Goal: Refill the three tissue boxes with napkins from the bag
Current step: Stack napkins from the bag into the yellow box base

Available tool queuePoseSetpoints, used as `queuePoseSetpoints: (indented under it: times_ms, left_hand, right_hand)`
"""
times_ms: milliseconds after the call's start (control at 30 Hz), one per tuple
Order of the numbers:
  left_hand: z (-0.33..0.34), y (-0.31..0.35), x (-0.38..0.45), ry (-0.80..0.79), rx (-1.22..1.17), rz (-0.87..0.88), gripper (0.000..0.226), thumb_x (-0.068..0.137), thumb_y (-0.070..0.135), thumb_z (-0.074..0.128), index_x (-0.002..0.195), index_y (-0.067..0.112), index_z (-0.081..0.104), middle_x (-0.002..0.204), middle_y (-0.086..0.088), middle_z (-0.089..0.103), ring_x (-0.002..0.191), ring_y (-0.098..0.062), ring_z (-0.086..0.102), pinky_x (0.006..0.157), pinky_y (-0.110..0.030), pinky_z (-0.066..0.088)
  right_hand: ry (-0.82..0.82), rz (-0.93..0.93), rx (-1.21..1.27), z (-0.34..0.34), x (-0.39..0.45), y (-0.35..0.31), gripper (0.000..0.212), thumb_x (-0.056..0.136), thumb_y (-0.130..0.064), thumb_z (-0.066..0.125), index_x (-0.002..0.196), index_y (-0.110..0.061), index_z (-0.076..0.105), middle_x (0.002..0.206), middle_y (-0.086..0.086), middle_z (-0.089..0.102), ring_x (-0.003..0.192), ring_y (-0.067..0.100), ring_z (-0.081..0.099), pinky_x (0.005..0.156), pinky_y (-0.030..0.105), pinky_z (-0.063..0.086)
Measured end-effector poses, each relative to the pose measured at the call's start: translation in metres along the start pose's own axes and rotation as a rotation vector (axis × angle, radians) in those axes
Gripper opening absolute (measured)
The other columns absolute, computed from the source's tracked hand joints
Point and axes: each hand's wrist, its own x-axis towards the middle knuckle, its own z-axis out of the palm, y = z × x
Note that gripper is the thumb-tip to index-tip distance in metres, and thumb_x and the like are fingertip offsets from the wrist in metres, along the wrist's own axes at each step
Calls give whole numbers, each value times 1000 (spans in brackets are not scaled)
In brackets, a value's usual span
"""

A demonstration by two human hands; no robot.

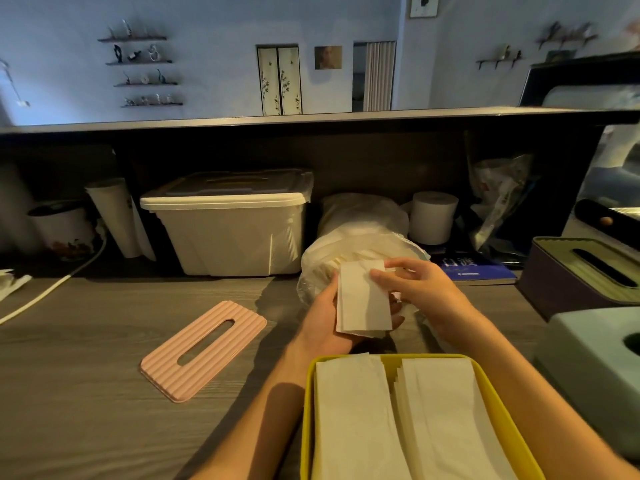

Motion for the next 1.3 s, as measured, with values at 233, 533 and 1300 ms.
queuePoseSetpoints:
  times_ms: [233,533,1300]
  left_hand:
    - [-2,0,4,-34,222,22,58,95,67,42,131,23,55,119,-15,73,102,-28,74,82,-39,59]
    - [-23,11,2,80,1064,286,44,91,29,73,130,22,55,127,-4,65,112,-13,64,96,-36,56]
    - [5,27,-25,-6,1511,683,24,84,23,81,107,24,74,99,13,71,94,5,63,83,-17,55]
  right_hand:
    - [65,-101,-301,0,6,6,38,86,-43,77,119,-29,64,100,-7,66,71,10,72,55,17,56]
    - [-80,-206,-348,-24,-10,17,23,97,-32,68,119,-33,68,110,-14,68,102,2,64,67,14,50]
    - [-42,-376,-454,-43,-48,27,29,91,-21,75,116,-31,67,104,-12,72,97,-1,69,81,19,59]
